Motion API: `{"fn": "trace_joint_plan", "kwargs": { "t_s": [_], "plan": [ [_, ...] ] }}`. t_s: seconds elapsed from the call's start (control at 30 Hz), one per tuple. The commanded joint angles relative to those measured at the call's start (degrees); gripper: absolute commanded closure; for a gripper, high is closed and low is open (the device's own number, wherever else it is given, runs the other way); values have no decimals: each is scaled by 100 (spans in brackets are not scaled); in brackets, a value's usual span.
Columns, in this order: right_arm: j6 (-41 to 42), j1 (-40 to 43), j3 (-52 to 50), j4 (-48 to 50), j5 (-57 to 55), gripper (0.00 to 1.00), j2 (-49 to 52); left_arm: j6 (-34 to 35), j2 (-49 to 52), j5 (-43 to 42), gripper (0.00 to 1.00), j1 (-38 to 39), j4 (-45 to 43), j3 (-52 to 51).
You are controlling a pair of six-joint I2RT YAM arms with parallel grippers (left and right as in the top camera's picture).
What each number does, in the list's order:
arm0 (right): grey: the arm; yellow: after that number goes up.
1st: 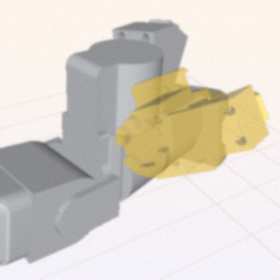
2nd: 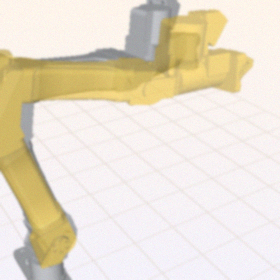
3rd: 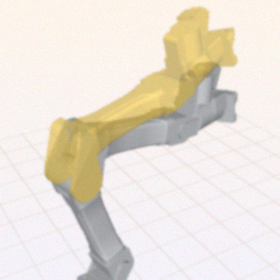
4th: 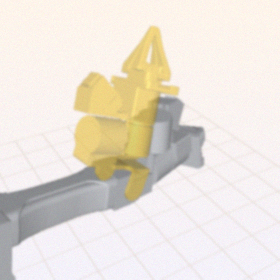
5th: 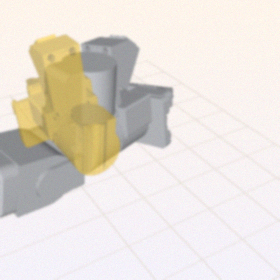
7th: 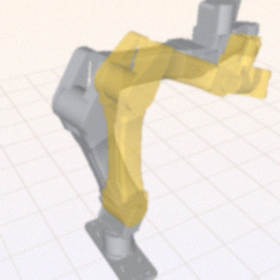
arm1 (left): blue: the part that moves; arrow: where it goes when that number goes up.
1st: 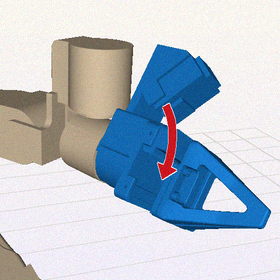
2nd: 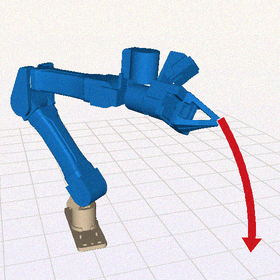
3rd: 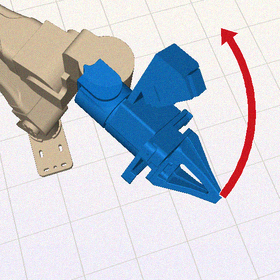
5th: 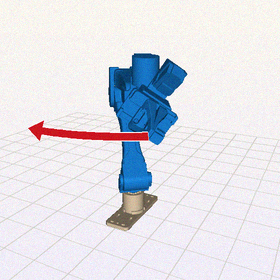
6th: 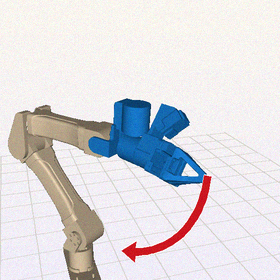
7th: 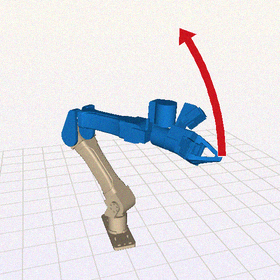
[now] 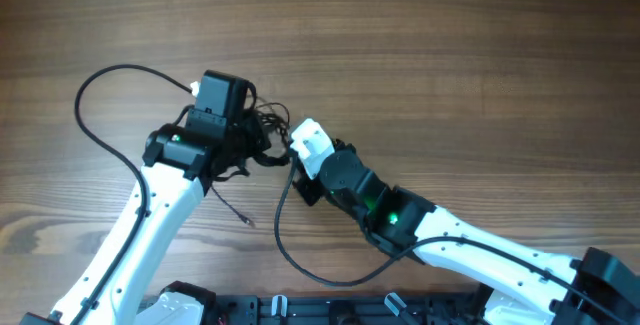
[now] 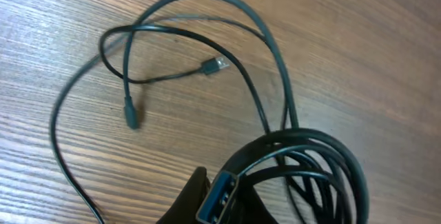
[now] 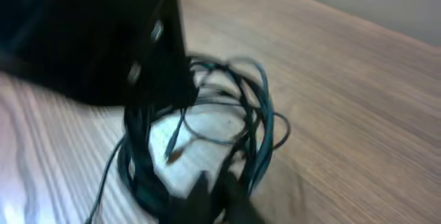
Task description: Untangle cables
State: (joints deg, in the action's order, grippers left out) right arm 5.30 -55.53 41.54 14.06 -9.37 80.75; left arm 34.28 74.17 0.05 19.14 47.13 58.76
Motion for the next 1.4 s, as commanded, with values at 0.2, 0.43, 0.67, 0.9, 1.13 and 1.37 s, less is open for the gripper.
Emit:
{"fn": "trace_joint_plan", "kwargs": {
  "t_s": [0.2,0.43,0.67,0.9,1.13,1.37],
  "plan": [
    [2138,-26,4,-710,-485,96,-459,920,9,1119,96,-374,153,15],
    [3169,304,4,-1735,-739,88,-896,1241,9,612,96,-1025,-162,15],
    [2280,505,4,-382,673,61,-898,-1497,9,59,96,-472,-693,15],
    [2723,1047,4,-820,1681,35,-896,-1762,9,-424,96,-249,-866,15],
    [6081,1950,4,-1440,1993,47,-896,-3003,9,-3108,96,-1222,-424,15],
    [7289,2179,2,-852,3569,28,-525,-5383,9,-4872,96,-1781,-269,15]
  ]
}}
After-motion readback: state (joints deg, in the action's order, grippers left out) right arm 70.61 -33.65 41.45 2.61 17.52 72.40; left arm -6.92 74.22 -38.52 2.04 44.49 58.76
